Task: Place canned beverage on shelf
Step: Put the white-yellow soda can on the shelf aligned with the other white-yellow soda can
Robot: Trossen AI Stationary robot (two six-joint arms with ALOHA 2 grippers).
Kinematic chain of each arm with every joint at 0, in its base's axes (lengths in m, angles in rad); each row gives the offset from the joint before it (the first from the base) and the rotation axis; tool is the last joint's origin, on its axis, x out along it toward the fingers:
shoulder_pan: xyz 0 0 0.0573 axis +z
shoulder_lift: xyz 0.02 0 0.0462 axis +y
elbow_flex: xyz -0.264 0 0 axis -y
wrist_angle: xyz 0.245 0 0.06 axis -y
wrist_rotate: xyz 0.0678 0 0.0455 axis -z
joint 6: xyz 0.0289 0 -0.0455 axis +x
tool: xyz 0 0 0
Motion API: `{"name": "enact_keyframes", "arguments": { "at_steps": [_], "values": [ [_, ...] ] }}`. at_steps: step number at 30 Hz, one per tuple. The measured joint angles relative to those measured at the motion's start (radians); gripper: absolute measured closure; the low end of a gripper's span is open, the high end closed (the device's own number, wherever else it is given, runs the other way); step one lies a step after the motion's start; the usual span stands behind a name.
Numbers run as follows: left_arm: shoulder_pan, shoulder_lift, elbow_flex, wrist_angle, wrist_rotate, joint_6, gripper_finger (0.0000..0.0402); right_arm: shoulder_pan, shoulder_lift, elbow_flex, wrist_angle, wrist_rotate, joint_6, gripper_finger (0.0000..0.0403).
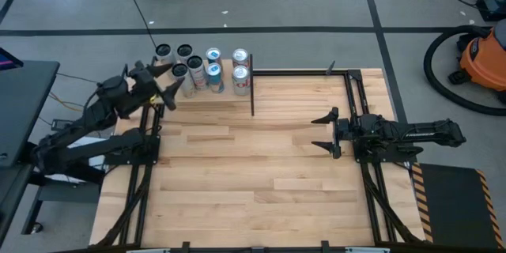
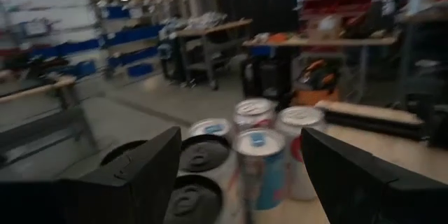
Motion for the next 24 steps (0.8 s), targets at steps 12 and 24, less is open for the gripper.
{"name": "enact_keyframes", "arguments": {
  "at_steps": [12, 24],
  "values": [
    [0.004, 0.112, 0.126, -0.176, -0.155, -0.013, 0.0104, 0.000, 0.000, 0.000, 0.000, 0.000, 0.000, 0.0020],
    [0.021, 0.148, 0.126, -0.136, -0.159, -0.109, 0.0104, 0.000, 0.000, 0.000, 0.000, 0.000, 0.000, 0.0020]
  ]
}}
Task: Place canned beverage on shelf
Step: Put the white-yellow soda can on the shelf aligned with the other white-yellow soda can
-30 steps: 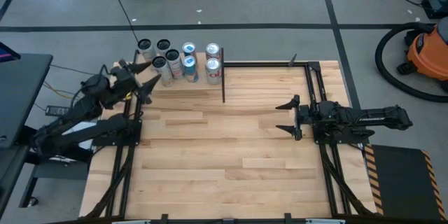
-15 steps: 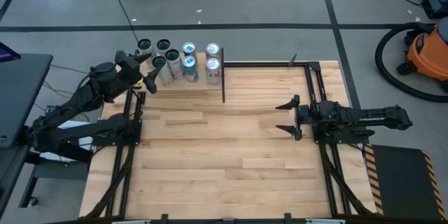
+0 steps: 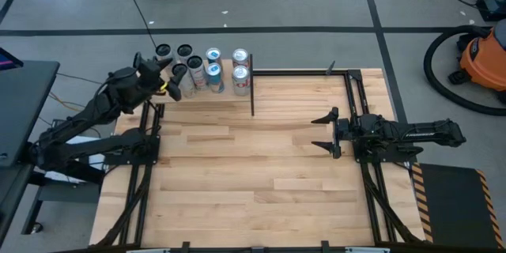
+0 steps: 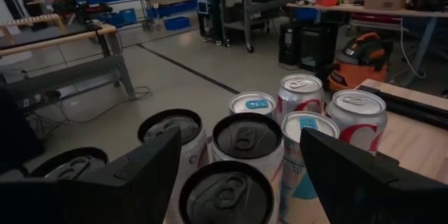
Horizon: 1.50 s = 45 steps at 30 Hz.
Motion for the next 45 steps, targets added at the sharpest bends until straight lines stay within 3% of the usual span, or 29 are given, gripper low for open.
{"name": "enact_keyframes", "arguments": {
  "at_steps": [14, 23, 28, 45],
  "values": [
    [-0.004, -0.003, 0.005, -0.031, 0.002, -0.006, 0.0104, 0.000, 0.000, 0.000, 0.000, 0.000, 0.000, 0.0020],
    [0.006, 0.047, 0.176, -0.237, 0.002, -0.007, 0.0104, 0.000, 0.000, 0.000, 0.000, 0.000, 0.000, 0.0020],
    [0.009, 0.072, 0.210, -0.295, 0.002, -0.010, 0.0104, 0.000, 0.000, 0.000, 0.000, 0.000, 0.000, 0.0020],
    [0.056, 0.123, 0.217, -0.332, 0.114, -0.061, 0.0085, 0.000, 0.000, 0.000, 0.000, 0.000, 0.000, 0.0020]
  ]
}}
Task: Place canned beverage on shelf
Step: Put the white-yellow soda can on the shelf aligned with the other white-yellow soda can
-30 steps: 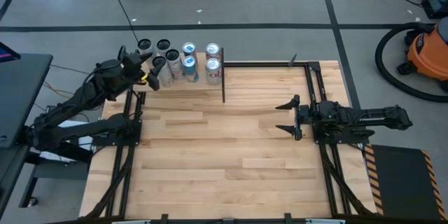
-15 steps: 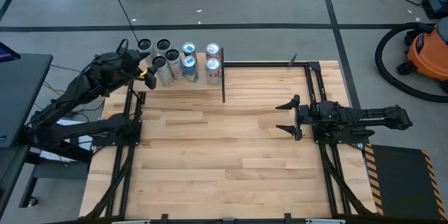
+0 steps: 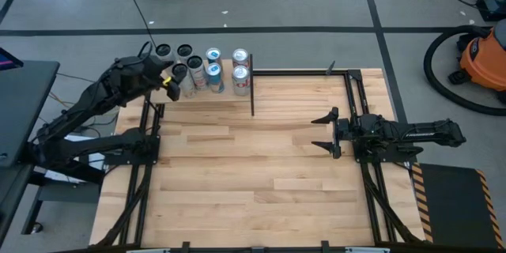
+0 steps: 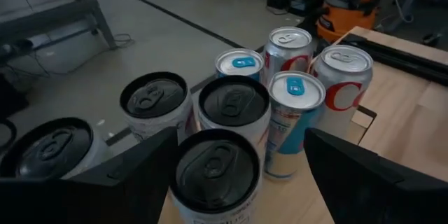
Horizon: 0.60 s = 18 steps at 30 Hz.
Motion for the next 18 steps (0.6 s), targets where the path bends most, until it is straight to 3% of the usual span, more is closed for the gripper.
{"name": "enact_keyframes", "arguments": {
  "at_steps": [5, 11, 18],
  "values": [
    [0.024, 0.006, 0.000, -0.014, 0.028, -0.023, 0.0076, 0.000, 0.000, 0.000, 0.000, 0.000, 0.000, 0.0020],
    [0.061, 0.005, 0.000, -0.032, 0.039, 0.028, 0.0008, 0.000, 0.000, 0.000, 0.000, 0.000, 0.000, 0.0020],
    [0.094, 0.020, 0.000, -0.058, 0.106, 0.031, 0.0019, 0.000, 0.000, 0.000, 0.000, 0.000, 0.000, 0.0020]
  ]
}}
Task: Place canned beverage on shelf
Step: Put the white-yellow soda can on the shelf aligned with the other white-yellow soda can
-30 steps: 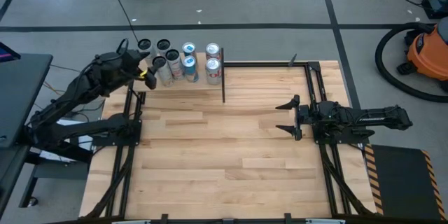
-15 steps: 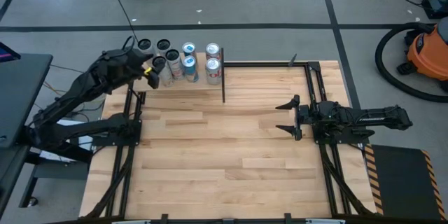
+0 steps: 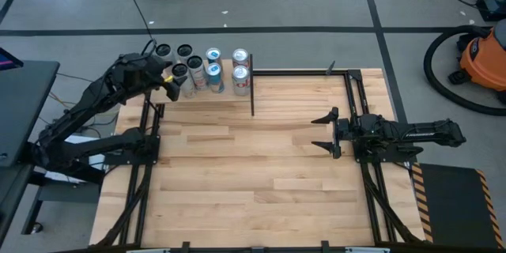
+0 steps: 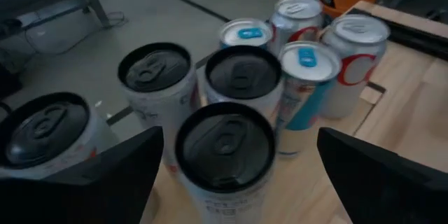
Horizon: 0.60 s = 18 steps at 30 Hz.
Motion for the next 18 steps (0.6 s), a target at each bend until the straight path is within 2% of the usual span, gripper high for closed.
{"name": "enact_keyframes", "arguments": {
  "at_steps": [18],
  "values": [
    [0.031, 0.062, 0.000, -0.038, 0.011, 0.011, 0.0017, 0.000, 0.000, 0.000, 0.000, 0.000, 0.000, 0.0020]
  ]
}}
